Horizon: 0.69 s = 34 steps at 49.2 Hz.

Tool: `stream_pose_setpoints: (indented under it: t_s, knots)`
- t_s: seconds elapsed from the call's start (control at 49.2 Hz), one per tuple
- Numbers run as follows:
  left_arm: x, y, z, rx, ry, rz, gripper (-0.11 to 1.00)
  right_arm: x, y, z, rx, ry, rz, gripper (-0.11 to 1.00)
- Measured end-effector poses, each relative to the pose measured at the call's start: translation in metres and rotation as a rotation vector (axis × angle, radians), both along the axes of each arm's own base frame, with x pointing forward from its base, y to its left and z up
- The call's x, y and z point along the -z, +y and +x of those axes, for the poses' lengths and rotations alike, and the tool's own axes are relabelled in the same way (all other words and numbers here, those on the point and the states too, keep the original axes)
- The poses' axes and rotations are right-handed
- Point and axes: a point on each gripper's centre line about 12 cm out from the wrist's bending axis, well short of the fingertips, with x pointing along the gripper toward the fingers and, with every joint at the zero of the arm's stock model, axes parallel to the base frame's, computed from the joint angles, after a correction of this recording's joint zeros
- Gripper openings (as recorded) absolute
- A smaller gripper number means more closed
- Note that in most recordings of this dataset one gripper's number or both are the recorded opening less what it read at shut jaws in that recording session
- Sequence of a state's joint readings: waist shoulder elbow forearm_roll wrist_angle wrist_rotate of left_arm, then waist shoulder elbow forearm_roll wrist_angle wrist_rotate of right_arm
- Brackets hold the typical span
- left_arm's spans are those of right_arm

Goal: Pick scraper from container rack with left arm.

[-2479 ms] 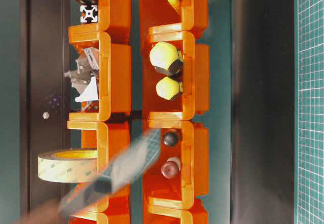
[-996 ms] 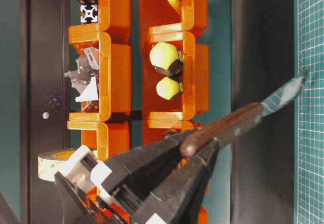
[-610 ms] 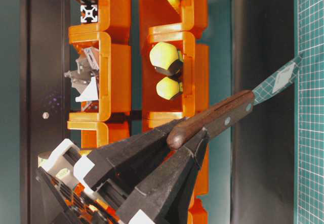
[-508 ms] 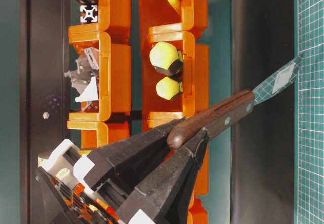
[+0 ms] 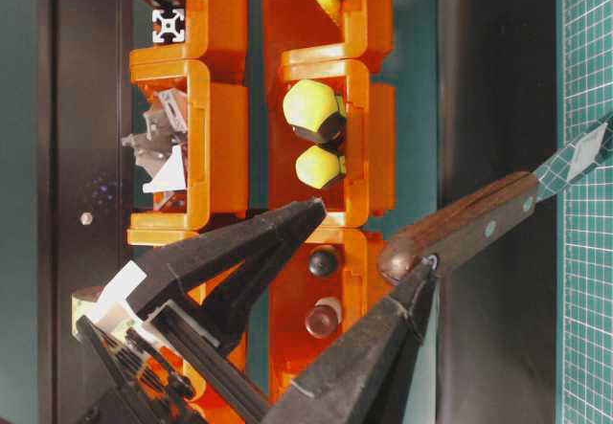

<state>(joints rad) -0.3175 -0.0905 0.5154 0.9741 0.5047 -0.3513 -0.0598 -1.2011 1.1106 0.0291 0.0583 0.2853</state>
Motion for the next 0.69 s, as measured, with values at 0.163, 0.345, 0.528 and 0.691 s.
stream_pose_setpoints:
  t_s: [0.163, 0.345, 0.528, 0.691]
  knots:
    - [0.001, -0.003, -0.003, -0.124, -0.011, -0.115, 0.9, 0.0, 0.0, 0.0, 0.0, 0.0, 0.0, 0.01]
    - [0.001, -0.017, -0.011, -0.339, -0.056, -0.361, 0.9, 0.0, 0.0, 0.0, 0.0, 0.0, 0.002, 0.01]
    - [0.007, -0.016, -0.017, -0.559, -0.108, -0.621, 0.9, 0.001, 0.0, 0.0, -0.002, 0.002, 0.0, 0.01]
    - [0.011, -0.011, -0.028, -0.662, -0.13, -0.732, 0.9, 0.001, 0.0, 0.0, -0.003, 0.002, -0.001, 0.01]
